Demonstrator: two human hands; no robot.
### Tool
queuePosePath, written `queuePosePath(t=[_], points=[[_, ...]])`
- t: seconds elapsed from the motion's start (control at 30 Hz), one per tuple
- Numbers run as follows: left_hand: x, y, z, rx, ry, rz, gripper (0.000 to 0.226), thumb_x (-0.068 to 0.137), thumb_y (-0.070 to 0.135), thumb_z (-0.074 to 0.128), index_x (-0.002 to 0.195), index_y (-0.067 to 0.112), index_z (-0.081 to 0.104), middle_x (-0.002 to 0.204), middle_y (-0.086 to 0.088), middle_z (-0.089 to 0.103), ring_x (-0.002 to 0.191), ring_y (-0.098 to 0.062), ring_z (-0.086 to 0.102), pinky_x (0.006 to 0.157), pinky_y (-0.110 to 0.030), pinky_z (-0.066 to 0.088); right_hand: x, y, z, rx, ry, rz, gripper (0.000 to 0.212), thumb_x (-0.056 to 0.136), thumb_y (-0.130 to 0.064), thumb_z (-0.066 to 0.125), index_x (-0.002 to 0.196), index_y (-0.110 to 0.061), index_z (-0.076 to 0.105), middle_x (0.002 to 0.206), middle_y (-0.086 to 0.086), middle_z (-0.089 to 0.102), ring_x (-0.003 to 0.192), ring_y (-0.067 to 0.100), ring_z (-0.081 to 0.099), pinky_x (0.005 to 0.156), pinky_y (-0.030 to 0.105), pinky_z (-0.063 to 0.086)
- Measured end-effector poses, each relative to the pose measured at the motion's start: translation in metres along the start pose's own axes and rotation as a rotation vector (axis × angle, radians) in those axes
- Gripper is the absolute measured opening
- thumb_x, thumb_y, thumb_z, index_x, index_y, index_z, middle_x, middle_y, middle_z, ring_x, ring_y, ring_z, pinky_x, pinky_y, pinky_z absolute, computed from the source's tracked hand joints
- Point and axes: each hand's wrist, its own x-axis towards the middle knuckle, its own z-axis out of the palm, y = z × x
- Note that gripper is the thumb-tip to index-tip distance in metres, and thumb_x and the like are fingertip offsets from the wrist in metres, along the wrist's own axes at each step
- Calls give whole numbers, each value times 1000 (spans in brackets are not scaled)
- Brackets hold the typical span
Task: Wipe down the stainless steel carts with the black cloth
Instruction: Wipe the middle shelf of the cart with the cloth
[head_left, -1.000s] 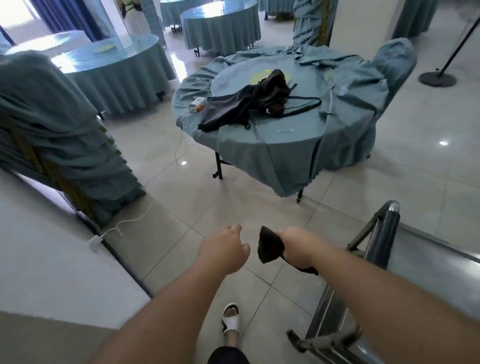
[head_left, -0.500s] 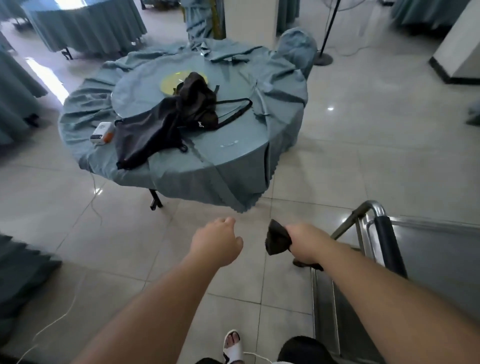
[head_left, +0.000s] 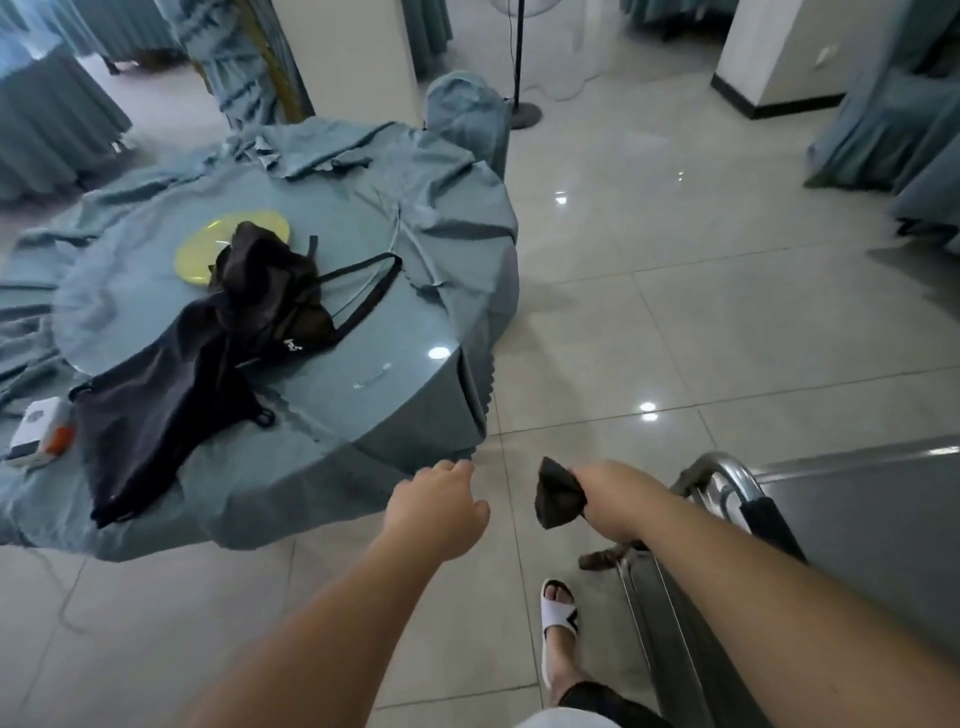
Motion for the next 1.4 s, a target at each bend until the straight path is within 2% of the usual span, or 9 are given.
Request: queuePosePath(t=[0.23,0.37,0.5,0.6,0.77,1.03,1.17,1.3,1.4], points=[[121,30,-82,-14,20,23,52,101,51,46,148,26,47,144,-1,57,128,-27,56,100,-44,45,84,37,-100,37,19,-17,34,95,-6,51,118,-28,64,110,2,68,99,25,66,89,40,57],[190,47,-114,6,-12,65,51,102,51,46,146,26,48,142,-2,58,125,-28,58,97,-45,49,129,61,-150,78,57,21,32,92,-5,47,112,-24,62,103,2,66,93,25,66,75,34,53],[267,70,-139,23,-27,131,60,101,51,46,155,27,42,150,-2,54,131,-29,55,101,-46,50,172,89,-187,122,79,53,29,93,-7,49,112,-24,62,110,2,66,99,26,66,84,37,56],[336,94,-157,74,-44,231,63,101,54,44,158,27,38,154,-2,51,135,-29,52,104,-47,47,209,116,-214,182,121,122,29,93,-6,49,111,-24,62,108,2,67,97,25,66,86,40,57],[447,149,-199,177,-98,438,63,101,55,43,157,27,39,153,-2,52,132,-31,55,101,-47,48,253,162,-256,315,178,312,34,93,-4,47,117,-23,61,109,3,65,96,25,65,78,34,54],[532,283,-225,354,-187,759,62,102,53,47,156,24,41,150,-3,53,133,-30,53,106,-47,46,245,250,-259,646,275,625,28,95,-7,48,114,-19,64,108,2,68,96,23,66,89,42,57],[549,369,-227,466,-183,919,62,102,53,47,156,24,41,150,-1,54,133,-28,54,107,-45,45,231,314,-252,671,317,765,25,95,-11,51,113,-22,63,107,2,68,94,23,65,81,35,55],[568,461,-225,530,-165,1014,60,103,53,46,155,24,41,148,0,54,132,-26,54,105,-44,45,221,390,-255,744,374,857,22,97,-11,52,112,-22,63,103,0,66,90,20,64,78,34,54],[576,528,-228,541,-159,1053,59,102,52,47,155,25,41,146,1,55,131,-25,54,104,-43,45,206,442,-264,827,415,881,21,98,-13,52,114,-21,64,108,2,68,95,21,65,87,37,56]])
